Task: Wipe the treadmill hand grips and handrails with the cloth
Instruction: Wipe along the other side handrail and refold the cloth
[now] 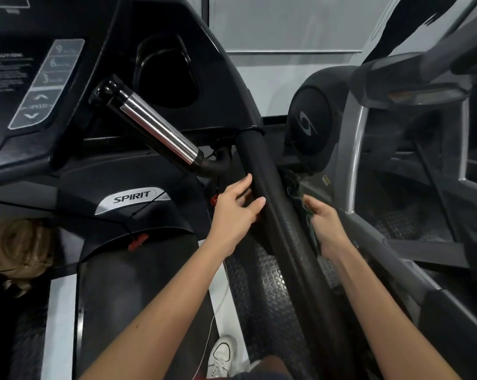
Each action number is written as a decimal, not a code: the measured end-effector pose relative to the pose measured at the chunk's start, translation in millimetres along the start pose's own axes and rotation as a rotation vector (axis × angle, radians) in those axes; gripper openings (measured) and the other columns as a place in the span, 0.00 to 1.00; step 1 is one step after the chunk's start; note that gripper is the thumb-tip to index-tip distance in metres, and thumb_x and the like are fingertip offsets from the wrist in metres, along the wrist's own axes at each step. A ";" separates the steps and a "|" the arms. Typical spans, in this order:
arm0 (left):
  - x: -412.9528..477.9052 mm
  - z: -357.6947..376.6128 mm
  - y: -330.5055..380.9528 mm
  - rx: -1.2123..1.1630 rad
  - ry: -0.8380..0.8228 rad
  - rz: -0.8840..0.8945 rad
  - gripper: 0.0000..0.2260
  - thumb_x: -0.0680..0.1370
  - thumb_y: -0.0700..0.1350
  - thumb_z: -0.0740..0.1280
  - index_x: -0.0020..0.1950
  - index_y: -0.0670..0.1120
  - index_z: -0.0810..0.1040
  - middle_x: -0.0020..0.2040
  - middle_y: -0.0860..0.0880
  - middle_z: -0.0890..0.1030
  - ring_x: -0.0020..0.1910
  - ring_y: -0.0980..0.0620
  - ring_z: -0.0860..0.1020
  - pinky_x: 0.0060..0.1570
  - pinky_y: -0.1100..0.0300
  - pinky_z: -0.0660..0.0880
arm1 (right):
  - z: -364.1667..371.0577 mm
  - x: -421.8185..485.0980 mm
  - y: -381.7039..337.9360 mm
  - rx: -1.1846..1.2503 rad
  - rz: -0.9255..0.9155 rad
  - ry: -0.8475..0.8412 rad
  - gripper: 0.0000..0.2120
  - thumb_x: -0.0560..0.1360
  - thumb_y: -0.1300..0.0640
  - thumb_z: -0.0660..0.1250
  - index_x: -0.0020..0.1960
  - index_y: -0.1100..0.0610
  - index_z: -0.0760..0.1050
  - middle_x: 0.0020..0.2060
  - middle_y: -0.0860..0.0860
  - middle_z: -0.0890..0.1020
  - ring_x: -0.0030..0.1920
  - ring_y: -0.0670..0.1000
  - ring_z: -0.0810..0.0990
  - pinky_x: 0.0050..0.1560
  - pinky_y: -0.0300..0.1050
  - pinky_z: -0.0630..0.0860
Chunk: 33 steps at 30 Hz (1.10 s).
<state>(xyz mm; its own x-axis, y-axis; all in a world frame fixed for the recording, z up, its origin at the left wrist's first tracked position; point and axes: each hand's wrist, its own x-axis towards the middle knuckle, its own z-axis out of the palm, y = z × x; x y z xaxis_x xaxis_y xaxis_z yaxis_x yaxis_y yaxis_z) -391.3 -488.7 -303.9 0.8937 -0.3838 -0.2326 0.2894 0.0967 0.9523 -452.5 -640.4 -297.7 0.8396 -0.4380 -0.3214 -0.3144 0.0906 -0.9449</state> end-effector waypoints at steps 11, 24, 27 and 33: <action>4.3 0.2 -4.2 0.052 0.038 0.042 0.25 0.73 0.36 0.70 0.69 0.47 0.71 0.65 0.49 0.74 0.63 0.51 0.74 0.59 0.48 0.75 | 19.0 8.1 -29.0 -0.373 -0.286 -0.146 0.14 0.78 0.58 0.62 0.63 0.51 0.72 0.57 0.51 0.72 0.53 0.36 0.73 0.56 0.25 0.68; -1.4 0.2 2.8 0.005 0.010 0.002 0.26 0.74 0.33 0.68 0.71 0.46 0.67 0.70 0.50 0.68 0.67 0.54 0.70 0.62 0.51 0.73 | -11.2 -13.2 1.0 0.021 0.139 -0.059 0.15 0.76 0.71 0.58 0.51 0.56 0.79 0.42 0.53 0.83 0.39 0.49 0.82 0.39 0.39 0.80; -1.8 0.0 4.5 0.020 0.019 0.000 0.26 0.74 0.33 0.68 0.71 0.45 0.67 0.70 0.50 0.68 0.67 0.54 0.70 0.64 0.48 0.72 | -11.5 -14.9 -1.5 -0.026 -0.005 -0.087 0.10 0.75 0.65 0.64 0.52 0.54 0.79 0.47 0.52 0.83 0.46 0.47 0.82 0.49 0.38 0.79; 2.5 0.2 0.0 0.094 0.058 0.041 0.22 0.73 0.34 0.70 0.66 0.46 0.74 0.64 0.50 0.74 0.62 0.51 0.76 0.59 0.49 0.76 | 11.6 15.5 -30.7 -0.464 -0.424 -0.193 0.15 0.75 0.62 0.66 0.58 0.47 0.73 0.54 0.50 0.74 0.57 0.47 0.75 0.63 0.41 0.70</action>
<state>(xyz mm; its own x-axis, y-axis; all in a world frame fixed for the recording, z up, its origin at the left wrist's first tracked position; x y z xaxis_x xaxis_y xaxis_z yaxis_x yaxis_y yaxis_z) -389.2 -489.8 -304.4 0.9230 -0.3276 -0.2017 0.2212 0.0232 0.9749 -424.7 -639.6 -274.4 0.9835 -0.1790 0.0269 -0.0612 -0.4687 -0.8812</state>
